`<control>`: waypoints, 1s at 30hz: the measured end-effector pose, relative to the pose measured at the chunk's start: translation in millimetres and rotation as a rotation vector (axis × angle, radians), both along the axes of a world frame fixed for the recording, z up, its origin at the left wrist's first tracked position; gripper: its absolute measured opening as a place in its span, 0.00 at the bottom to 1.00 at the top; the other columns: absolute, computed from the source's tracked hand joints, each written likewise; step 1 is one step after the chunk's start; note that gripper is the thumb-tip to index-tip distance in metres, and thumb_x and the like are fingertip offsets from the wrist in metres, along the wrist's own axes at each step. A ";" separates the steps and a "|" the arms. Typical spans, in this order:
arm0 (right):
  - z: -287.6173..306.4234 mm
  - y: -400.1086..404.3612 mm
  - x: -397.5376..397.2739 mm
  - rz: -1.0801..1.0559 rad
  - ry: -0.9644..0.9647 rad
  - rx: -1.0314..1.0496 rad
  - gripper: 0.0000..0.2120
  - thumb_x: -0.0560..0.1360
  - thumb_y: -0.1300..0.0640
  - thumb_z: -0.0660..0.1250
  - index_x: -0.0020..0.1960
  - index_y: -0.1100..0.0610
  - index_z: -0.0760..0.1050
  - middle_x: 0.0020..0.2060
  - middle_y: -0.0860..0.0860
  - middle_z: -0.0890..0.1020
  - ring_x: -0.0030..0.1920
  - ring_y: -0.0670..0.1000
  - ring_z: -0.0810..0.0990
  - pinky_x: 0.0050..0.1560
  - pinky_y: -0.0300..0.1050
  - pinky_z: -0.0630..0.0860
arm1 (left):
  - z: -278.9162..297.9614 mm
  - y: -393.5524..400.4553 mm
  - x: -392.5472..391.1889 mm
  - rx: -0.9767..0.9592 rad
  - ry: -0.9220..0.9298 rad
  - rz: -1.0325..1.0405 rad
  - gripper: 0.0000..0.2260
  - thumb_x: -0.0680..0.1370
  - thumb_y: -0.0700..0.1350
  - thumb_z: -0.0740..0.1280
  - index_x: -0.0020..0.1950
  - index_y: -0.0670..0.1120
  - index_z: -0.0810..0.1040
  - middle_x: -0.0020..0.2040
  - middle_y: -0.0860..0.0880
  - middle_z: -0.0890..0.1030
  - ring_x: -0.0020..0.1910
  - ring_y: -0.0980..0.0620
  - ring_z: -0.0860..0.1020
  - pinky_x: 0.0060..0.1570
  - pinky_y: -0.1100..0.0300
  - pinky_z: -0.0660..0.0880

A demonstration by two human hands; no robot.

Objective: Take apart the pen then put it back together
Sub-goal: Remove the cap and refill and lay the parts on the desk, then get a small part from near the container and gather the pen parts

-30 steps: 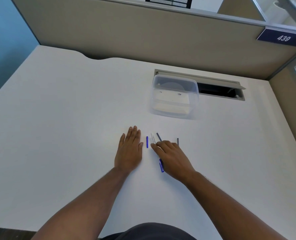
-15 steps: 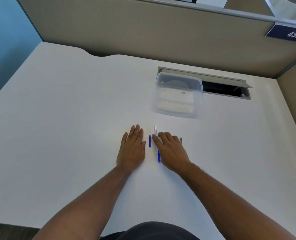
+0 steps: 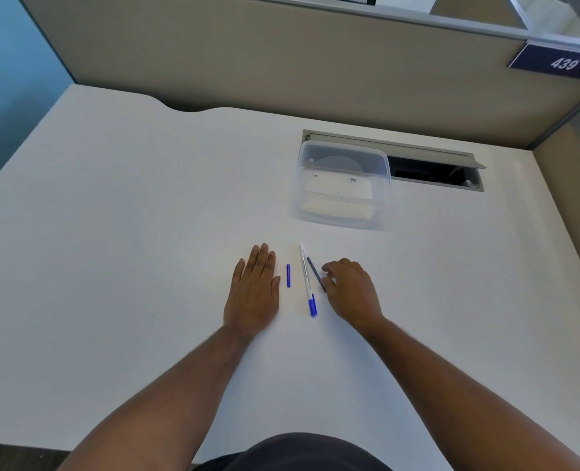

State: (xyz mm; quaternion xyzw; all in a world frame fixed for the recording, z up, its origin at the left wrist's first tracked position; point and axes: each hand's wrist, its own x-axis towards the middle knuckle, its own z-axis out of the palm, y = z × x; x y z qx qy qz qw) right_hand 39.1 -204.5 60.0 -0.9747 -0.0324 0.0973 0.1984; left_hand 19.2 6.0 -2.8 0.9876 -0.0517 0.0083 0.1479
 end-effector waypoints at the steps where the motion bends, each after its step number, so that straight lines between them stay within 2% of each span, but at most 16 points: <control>1: -1.3 3.9 0.1 -0.007 0.007 -0.006 0.12 0.82 0.56 0.63 0.62 0.56 0.81 0.53 0.52 0.83 0.55 0.54 0.79 0.57 0.50 0.76 | 0.0 -0.1 0.0 -0.001 -0.001 0.000 0.24 0.84 0.48 0.53 0.80 0.43 0.61 0.82 0.45 0.60 0.82 0.47 0.57 0.78 0.46 0.55; 6: -8.1 19.5 -0.6 -0.086 0.028 -0.014 0.07 0.80 0.57 0.63 0.49 0.58 0.79 0.45 0.51 0.80 0.47 0.54 0.78 0.48 0.51 0.78 | 0.6 0.2 0.9 0.012 0.008 -0.003 0.25 0.84 0.49 0.50 0.81 0.43 0.60 0.82 0.45 0.59 0.82 0.47 0.56 0.78 0.47 0.54; 11: -10.9 22.6 0.0 -0.134 0.020 -0.068 0.07 0.80 0.58 0.64 0.46 0.59 0.77 0.42 0.52 0.80 0.45 0.54 0.78 0.46 0.50 0.78 | 1.4 0.2 -0.4 0.019 0.004 -0.004 0.25 0.84 0.48 0.50 0.81 0.43 0.59 0.83 0.45 0.58 0.82 0.47 0.55 0.79 0.47 0.53; 14: -10.7 24.0 1.8 -0.079 0.028 -0.156 0.05 0.78 0.63 0.63 0.44 0.59 0.72 0.42 0.53 0.78 0.43 0.53 0.75 0.42 0.46 0.71 | 2.4 -0.8 -0.7 0.017 0.008 -0.009 0.25 0.85 0.47 0.51 0.81 0.43 0.58 0.83 0.45 0.58 0.82 0.47 0.55 0.79 0.46 0.53; 18: -6.6 22.0 4.9 0.005 0.035 -0.246 0.04 0.76 0.64 0.63 0.50 0.59 0.74 0.47 0.54 0.80 0.46 0.53 0.76 0.46 0.45 0.74 | 4.2 -0.8 -1.1 0.017 0.012 -0.010 0.24 0.85 0.47 0.52 0.81 0.43 0.59 0.83 0.45 0.57 0.82 0.47 0.54 0.79 0.46 0.54; 21: -0.1 13.7 14.3 0.025 -0.022 -0.243 0.05 0.78 0.63 0.62 0.53 0.59 0.74 0.50 0.55 0.79 0.50 0.56 0.77 0.47 0.46 0.70 | 5.2 -1.0 -1.6 0.017 0.010 -0.007 0.24 0.85 0.47 0.53 0.81 0.43 0.60 0.82 0.45 0.58 0.82 0.47 0.55 0.79 0.46 0.55; 25: 16.6 1.1 38.1 0.114 -0.095 -0.208 0.05 0.82 0.57 0.63 0.52 0.58 0.74 0.49 0.55 0.81 0.51 0.59 0.78 0.51 0.52 0.71 | 6.1 -1.2 -2.0 0.009 0.006 0.000 0.24 0.85 0.47 0.54 0.81 0.43 0.60 0.82 0.45 0.59 0.82 0.47 0.56 0.79 0.46 0.54; 30: 41.1 -9.1 76.4 0.215 -0.217 -0.173 0.04 0.81 0.60 0.66 0.54 0.58 0.78 0.50 0.56 0.82 0.52 0.59 0.78 0.51 0.52 0.71 | 6.0 -1.3 -1.7 -0.004 0.019 -0.001 0.24 0.85 0.47 0.53 0.81 0.43 0.59 0.83 0.46 0.58 0.82 0.48 0.55 0.79 0.47 0.53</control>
